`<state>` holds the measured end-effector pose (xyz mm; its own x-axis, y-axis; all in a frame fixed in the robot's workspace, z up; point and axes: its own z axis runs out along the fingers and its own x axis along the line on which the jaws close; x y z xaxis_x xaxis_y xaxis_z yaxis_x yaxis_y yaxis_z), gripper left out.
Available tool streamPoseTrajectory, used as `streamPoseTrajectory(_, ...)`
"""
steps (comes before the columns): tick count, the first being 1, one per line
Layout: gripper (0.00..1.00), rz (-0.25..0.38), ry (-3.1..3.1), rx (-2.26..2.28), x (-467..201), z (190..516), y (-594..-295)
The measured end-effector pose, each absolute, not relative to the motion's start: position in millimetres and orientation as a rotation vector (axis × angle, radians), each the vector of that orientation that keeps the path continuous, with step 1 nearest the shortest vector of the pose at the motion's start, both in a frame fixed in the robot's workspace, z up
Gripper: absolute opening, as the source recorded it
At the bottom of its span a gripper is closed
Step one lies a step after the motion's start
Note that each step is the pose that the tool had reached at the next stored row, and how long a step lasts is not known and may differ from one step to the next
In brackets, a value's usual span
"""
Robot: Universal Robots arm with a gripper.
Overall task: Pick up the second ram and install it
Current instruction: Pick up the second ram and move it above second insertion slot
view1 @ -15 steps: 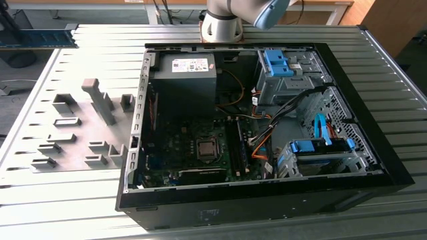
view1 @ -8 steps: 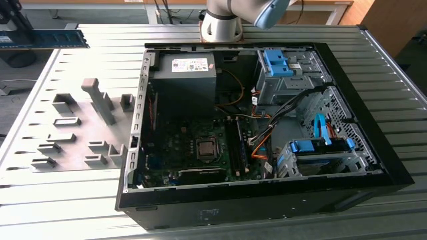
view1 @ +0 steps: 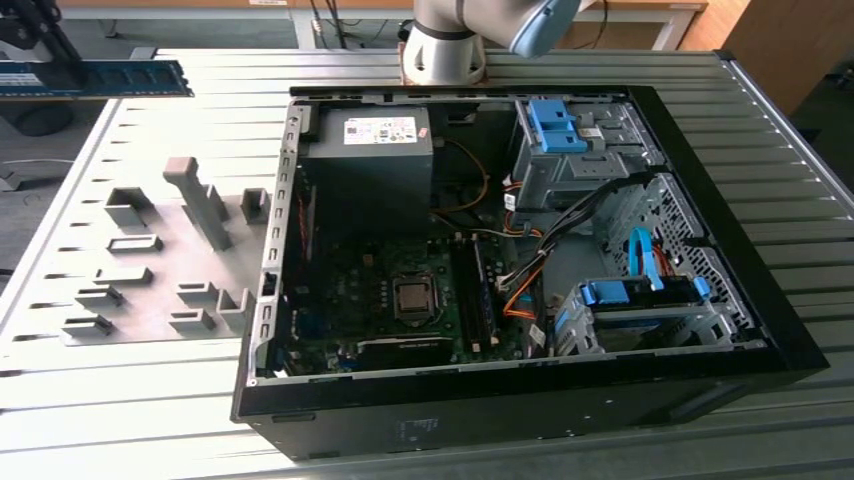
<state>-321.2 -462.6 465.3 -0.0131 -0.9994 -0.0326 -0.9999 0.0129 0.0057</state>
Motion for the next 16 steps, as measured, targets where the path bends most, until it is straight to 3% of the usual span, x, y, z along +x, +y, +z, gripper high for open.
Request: streamPoseTrajectory(16,0.14,0.042,2.222,-2.193,-269,462,-463)
